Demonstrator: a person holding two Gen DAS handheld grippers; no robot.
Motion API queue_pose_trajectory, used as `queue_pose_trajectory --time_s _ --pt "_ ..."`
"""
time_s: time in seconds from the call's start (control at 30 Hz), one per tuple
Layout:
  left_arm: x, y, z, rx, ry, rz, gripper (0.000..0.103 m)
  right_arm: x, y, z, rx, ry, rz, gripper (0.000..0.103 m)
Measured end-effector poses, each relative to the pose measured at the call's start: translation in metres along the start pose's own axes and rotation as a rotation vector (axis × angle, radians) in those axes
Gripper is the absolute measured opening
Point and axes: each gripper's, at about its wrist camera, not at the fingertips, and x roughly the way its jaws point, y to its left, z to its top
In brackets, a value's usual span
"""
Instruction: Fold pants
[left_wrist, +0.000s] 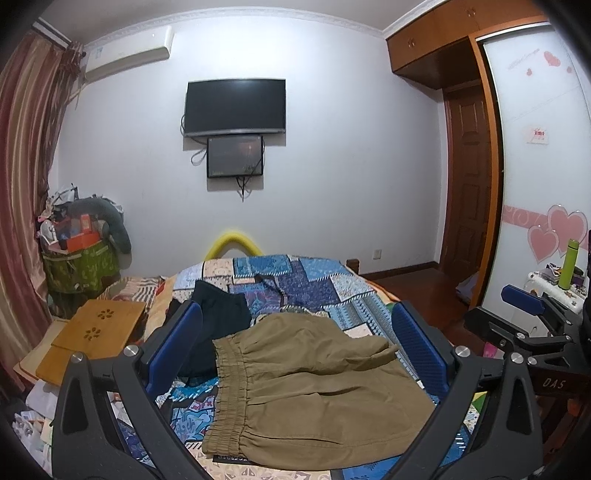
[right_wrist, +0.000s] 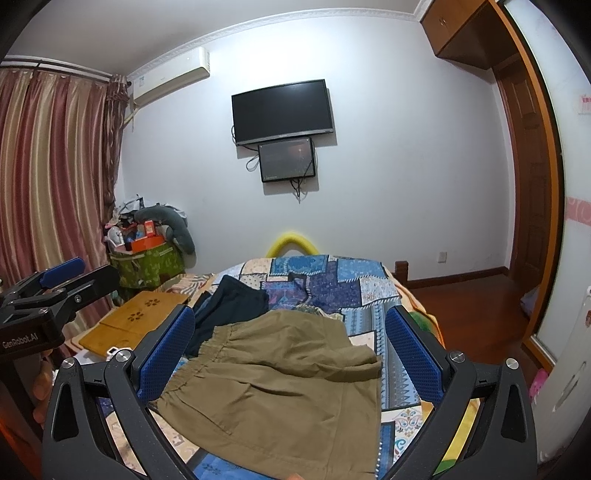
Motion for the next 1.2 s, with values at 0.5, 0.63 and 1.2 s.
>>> queue_pose_trajectory --time_s 0.5,0.63,1.2 --pt "0.163 0.068 -0.052 -0.046 0.359 0.135 0.103 0.092 -0.061 -0.042 0.006 0.247 -0.1 0.096" --pt "0.206 0.09 -0.07 -0.043 0.472 0.137 0.103 0.118 -0.08 -0.058 0.002 0.357 -0.107 0.089" --pt "0.305 0.14 -0.129 -0.037 0.848 0.081 0.091 0.212 -0.131 -0.107 0.081 0.724 0.03 0.05"
